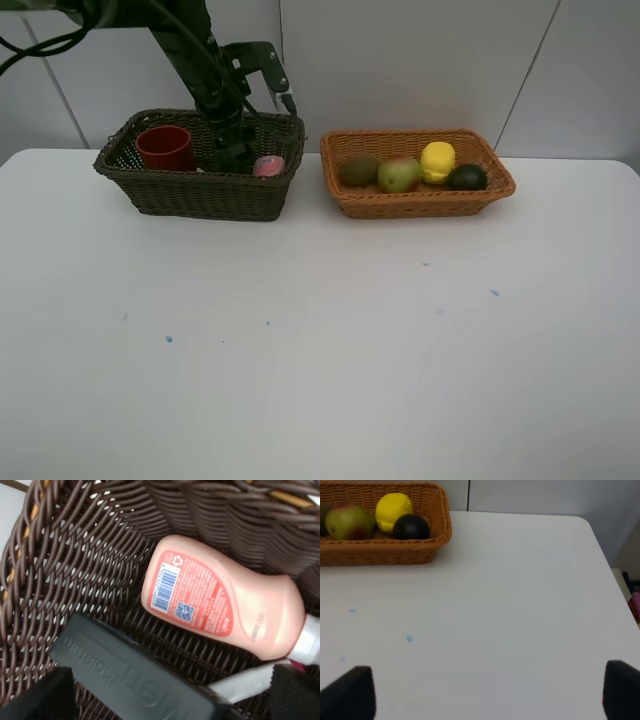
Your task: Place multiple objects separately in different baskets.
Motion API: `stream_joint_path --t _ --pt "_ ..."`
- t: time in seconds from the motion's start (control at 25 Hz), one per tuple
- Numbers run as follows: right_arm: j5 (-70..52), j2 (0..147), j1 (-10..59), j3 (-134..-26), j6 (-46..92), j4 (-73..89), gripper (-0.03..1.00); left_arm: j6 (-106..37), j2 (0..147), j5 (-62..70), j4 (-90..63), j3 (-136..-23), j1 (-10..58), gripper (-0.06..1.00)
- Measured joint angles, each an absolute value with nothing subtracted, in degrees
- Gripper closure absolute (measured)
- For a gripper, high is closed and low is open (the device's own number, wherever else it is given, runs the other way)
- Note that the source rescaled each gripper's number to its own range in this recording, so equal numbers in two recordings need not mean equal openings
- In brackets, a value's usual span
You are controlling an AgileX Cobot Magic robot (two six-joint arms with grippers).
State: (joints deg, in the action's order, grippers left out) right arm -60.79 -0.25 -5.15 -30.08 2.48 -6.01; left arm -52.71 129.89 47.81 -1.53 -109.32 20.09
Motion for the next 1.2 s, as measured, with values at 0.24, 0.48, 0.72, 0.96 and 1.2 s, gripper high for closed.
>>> stream_joint_path --t 0.24,0.48,0.72,0.96,1.2 --pt "-60.79 -0.25 -5.15 -30.08 2.48 -6.01 -0.03 -52.82 129.89 47.81 -1.53 -109.32 20.09 -0.06" --pt "-60.79 -0.25 -5.15 -30.08 2.48 -6.01 -0.03 -52.82 129.54 47.81 -1.51 -109.32 20.0 -0.06" --pt "-60.79 -0.25 -5.15 -30.08 2.48 -6.01 -0.03 -51.54 125.98 51.29 -1.32 -109.32 20.0 -0.06" --pt "-60.79 -0.25 -5.15 -30.08 2.48 -6.01 -0.03 -43.3 118.8 59.36 -1.25 -109.32 20.0 -0.06" --pt "-60.79 -0.25 -5.15 -30.08 2.48 -6.01 -0.03 -34.68 111.38 68.89 1.74 -109.32 20.0 -0.06"
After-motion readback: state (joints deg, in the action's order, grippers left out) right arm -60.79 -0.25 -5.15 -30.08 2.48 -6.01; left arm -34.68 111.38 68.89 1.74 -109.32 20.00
